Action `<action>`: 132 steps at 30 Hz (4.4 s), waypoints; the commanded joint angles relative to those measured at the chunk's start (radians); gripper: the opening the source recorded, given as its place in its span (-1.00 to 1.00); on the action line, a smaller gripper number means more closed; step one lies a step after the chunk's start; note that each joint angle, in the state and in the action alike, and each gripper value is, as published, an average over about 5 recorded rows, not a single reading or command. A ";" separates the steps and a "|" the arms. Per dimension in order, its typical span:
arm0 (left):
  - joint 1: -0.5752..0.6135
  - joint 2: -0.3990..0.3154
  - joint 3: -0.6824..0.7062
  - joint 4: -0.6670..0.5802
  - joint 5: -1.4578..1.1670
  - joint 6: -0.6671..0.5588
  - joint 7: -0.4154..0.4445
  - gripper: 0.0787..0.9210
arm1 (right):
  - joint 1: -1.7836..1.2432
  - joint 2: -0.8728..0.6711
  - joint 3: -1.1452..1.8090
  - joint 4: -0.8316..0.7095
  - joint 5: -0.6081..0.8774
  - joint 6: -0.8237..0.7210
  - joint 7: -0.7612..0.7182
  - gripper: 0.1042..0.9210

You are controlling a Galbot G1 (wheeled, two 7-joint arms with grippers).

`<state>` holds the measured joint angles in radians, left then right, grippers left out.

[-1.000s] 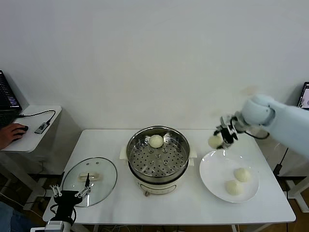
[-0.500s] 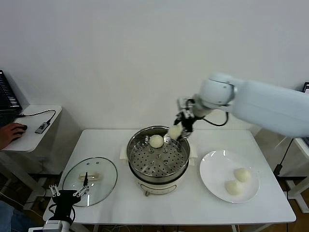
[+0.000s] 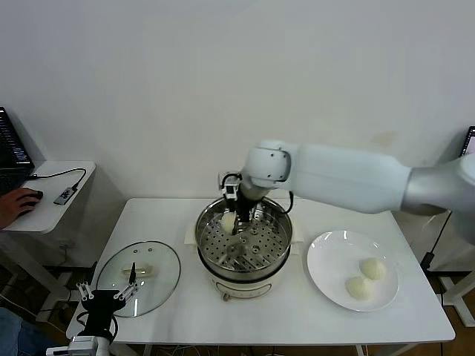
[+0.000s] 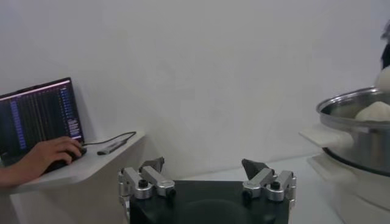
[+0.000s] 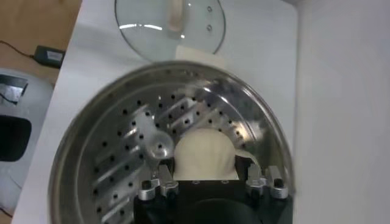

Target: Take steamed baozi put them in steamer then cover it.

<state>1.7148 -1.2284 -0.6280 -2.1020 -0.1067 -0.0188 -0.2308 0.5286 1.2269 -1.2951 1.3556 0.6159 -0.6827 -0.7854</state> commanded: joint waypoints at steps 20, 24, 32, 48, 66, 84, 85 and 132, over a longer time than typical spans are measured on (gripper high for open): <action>0.005 0.008 0.006 -0.006 0.009 -0.006 -0.002 0.77 | -0.032 0.057 0.033 -0.084 -0.012 -0.013 -0.033 0.66; -0.001 0.010 0.008 -0.012 0.009 -0.001 0.000 0.77 | 0.069 -0.057 0.030 0.014 -0.024 0.008 -0.114 0.75; -0.006 0.016 0.018 -0.018 0.010 0.003 0.002 0.77 | 0.195 -0.391 0.001 0.222 -0.165 0.134 -0.311 0.76; -0.003 0.027 0.023 -0.009 0.011 0.005 0.006 0.77 | -0.114 -0.936 0.163 0.349 -0.617 0.411 -0.469 0.76; 0.004 0.013 0.027 -0.014 0.034 0.016 0.016 0.77 | -0.871 -0.927 0.726 0.247 -0.793 0.484 -0.332 0.76; 0.014 0.010 0.007 -0.001 0.037 0.013 0.015 0.77 | -0.836 -0.750 0.673 0.096 -0.806 0.462 -0.265 0.76; 0.013 0.010 0.006 0.000 0.037 0.013 0.015 0.77 | -0.836 -0.749 0.670 0.093 -0.808 0.461 -0.265 0.76; 0.000 0.012 0.020 -0.013 0.035 0.012 0.013 0.77 | 0.162 -0.453 0.188 0.092 -0.395 0.412 -0.328 0.18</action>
<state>1.7143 -1.2174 -0.6081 -2.1152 -0.0717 -0.0073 -0.2182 0.3417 0.5955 -0.9259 1.4477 0.0760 -0.2672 -1.1179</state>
